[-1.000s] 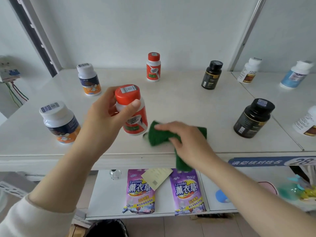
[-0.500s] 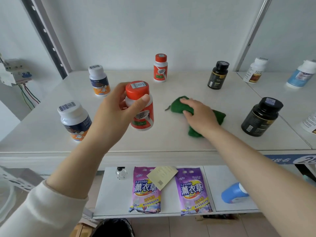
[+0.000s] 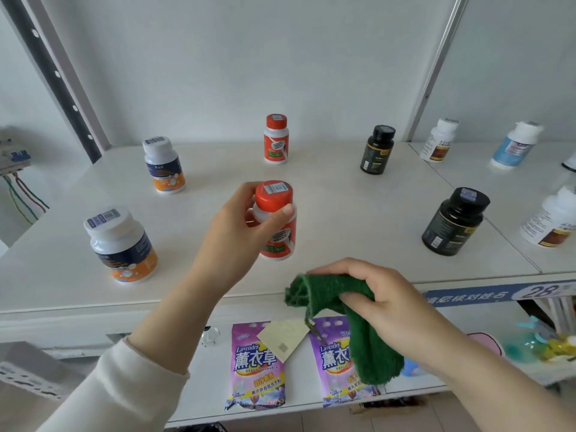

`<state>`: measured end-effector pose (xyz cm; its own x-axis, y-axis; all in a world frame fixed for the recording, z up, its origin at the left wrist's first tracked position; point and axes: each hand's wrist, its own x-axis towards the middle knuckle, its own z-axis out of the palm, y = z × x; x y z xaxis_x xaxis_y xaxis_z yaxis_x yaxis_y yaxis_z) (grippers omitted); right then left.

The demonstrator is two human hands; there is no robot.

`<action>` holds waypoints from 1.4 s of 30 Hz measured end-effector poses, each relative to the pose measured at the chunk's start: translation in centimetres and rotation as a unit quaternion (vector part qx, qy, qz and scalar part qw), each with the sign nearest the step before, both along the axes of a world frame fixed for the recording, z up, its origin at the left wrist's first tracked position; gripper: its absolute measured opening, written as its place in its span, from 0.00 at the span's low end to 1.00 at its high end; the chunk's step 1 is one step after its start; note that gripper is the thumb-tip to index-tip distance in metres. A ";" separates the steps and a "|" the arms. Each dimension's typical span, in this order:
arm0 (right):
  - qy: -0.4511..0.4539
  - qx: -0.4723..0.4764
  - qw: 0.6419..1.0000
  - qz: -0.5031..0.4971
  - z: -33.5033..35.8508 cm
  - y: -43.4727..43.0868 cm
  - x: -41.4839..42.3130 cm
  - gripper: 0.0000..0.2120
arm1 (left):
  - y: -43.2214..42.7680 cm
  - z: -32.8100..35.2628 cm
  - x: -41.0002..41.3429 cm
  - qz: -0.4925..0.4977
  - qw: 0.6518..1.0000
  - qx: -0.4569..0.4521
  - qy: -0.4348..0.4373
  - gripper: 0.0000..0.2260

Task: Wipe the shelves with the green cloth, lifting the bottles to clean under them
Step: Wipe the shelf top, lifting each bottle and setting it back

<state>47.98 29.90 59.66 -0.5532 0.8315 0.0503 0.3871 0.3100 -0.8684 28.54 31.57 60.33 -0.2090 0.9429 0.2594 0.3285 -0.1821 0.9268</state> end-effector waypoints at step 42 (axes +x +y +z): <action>-0.218 0.150 0.957 -0.115 -2.0 22.1 9.1 0.23 | 5.8 6.0 13.2 0.192 0.972 0.102 0.092 0.10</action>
<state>57.10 51.99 57.62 -0.3792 0.9185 0.1126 0.7807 0.3828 -0.4939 41.75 37.35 66.35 -0.4683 0.7290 0.4993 0.5651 -0.1874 0.8035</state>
